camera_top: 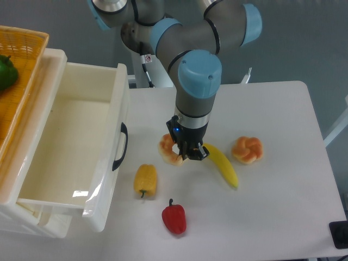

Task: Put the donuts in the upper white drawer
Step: 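Lower the gripper onto the orange donut nearest the drawer and grasp it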

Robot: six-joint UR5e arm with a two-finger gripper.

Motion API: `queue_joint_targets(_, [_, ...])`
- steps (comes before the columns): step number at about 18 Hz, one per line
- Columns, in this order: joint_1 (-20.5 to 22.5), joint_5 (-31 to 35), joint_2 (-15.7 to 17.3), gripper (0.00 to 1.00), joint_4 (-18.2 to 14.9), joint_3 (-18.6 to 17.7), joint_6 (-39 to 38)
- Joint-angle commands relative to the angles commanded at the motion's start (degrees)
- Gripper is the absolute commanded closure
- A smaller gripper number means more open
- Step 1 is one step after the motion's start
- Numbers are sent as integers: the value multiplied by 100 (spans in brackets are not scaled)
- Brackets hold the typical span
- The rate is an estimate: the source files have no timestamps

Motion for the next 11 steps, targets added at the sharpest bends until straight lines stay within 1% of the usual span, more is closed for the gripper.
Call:
queue_joint_targets(2, [52,-131,9,100,0,-18,-9])
queue_joint_targets(5, [62,-123,9,100,-9,18,-18])
queue_joint_targets(11, [18,-202,184,100,-53,18,-316])
